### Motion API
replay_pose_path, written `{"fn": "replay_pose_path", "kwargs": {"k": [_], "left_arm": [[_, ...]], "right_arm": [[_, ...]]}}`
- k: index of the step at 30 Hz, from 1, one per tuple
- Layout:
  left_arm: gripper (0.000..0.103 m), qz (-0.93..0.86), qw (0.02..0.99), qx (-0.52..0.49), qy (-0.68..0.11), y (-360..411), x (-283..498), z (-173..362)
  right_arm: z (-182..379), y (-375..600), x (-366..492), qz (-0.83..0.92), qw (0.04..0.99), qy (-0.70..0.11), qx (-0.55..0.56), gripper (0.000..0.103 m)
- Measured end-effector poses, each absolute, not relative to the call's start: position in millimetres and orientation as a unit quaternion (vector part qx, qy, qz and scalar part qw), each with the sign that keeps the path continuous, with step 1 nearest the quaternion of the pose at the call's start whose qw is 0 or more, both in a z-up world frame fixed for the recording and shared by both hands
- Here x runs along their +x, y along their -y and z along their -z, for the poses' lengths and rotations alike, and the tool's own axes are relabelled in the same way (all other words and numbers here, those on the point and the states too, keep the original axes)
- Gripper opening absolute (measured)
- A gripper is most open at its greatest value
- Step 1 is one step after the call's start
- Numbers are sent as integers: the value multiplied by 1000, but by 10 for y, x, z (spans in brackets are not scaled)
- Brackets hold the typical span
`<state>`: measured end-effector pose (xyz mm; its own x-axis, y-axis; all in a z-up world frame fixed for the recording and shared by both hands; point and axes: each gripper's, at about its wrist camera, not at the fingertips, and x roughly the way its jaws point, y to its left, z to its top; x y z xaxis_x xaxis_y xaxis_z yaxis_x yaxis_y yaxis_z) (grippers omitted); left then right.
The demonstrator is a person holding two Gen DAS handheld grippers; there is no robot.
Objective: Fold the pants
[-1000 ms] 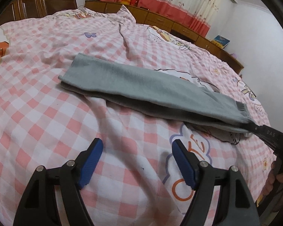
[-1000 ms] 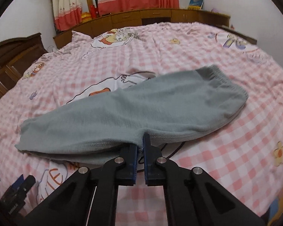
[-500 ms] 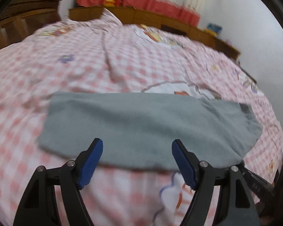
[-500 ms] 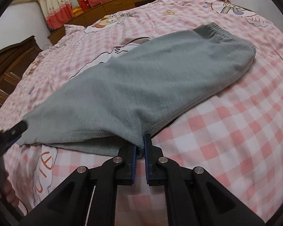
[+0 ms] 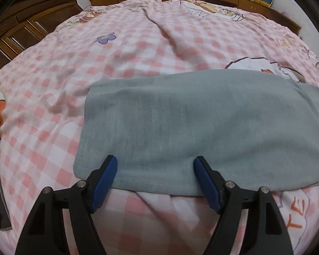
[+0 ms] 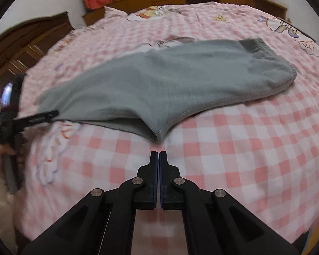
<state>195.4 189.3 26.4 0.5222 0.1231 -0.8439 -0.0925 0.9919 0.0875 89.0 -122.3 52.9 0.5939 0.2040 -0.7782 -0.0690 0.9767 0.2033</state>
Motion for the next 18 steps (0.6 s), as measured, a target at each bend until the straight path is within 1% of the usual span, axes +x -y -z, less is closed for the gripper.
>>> {"fn": "replay_pose_path", "kwargs": {"k": [3, 6, 7, 10, 13, 15, 18], "left_arm": [[79, -59, 876, 26, -477, -1874, 1904, -327], [79, -66, 874, 28, -481, -1861, 1874, -391], [78, -71, 873, 25, -482, -1863, 1861, -420], [78, -72, 876, 9, -478, -1815, 1806, -584], [78, -52, 886, -17, -461, -1694, 1759, -761], [79, -24, 892, -38, -450, -1535, 1758, -868], [79, 23, 894, -66, -443, -1180, 1816, -939]], "right_arm": [[-827, 1347, 888, -84, 910, -397, 81, 2], [-958, 1375, 1130, -92, 922, -372, 61, 10], [-937, 1378, 1215, -96, 920, -374, 63, 12], [-700, 1339, 1510, -120, 899, -412, 86, 12], [-344, 1161, 1510, -130, 880, -451, 73, 12], [-319, 1080, 1354, -131, 894, -426, 45, 12], [-418, 1143, 1320, -169, 886, -430, 41, 11]]}}
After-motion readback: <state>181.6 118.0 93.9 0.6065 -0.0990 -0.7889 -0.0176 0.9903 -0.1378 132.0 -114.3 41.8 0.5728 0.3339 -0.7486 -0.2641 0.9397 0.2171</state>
